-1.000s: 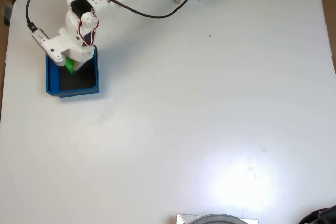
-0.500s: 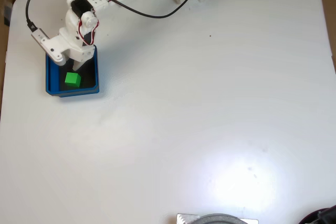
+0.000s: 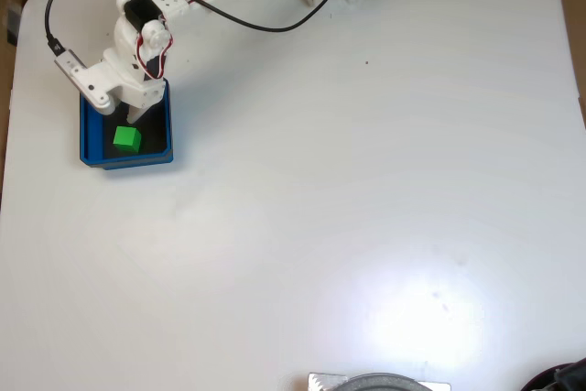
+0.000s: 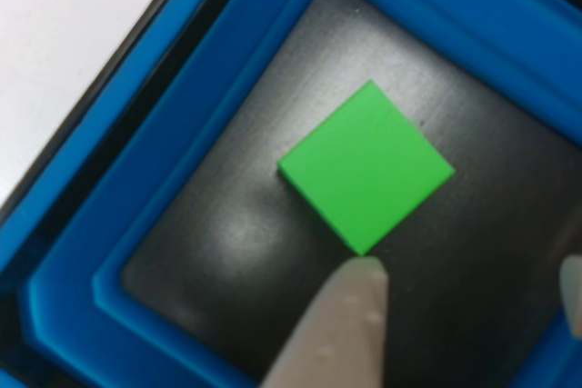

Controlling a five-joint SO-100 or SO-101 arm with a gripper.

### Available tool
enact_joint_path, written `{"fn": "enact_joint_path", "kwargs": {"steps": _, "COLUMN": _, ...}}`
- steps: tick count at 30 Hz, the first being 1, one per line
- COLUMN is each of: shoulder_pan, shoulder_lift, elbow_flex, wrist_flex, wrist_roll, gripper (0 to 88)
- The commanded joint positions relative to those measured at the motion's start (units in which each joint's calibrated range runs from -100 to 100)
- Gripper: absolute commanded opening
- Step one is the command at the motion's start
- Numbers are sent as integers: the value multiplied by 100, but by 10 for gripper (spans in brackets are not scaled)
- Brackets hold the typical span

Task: Pick up green cube and drop it in the blue box

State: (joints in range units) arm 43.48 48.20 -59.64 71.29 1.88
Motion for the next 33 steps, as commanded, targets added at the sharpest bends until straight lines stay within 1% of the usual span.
{"fn": "enact_joint_path", "kwargs": {"steps": 1, "shoulder_pan": 26, "shoulder_lift": -247, "elbow_flex": -221, "wrist_flex": -96, "wrist_roll": -15, "gripper": 146}}
{"fn": "enact_joint_path", "kwargs": {"steps": 7, "shoulder_pan": 34, "shoulder_lift": -907, "elbow_flex": -122, "wrist_flex": -56, "wrist_roll": -20, "gripper": 146}}
{"fn": "enact_joint_path", "kwargs": {"steps": 17, "shoulder_pan": 34, "shoulder_lift": -2253, "elbow_flex": 731, "wrist_flex": -56, "wrist_roll": -24, "gripper": 146}}
{"fn": "enact_joint_path", "kwargs": {"steps": 23, "shoulder_pan": 26, "shoulder_lift": -3140, "elbow_flex": 2032, "wrist_flex": -88, "wrist_roll": -24, "gripper": 146}}
{"fn": "enact_joint_path", "kwargs": {"steps": 33, "shoulder_pan": -134, "shoulder_lift": -5230, "elbow_flex": 4600, "wrist_flex": -145, "wrist_roll": 5, "gripper": 146}}
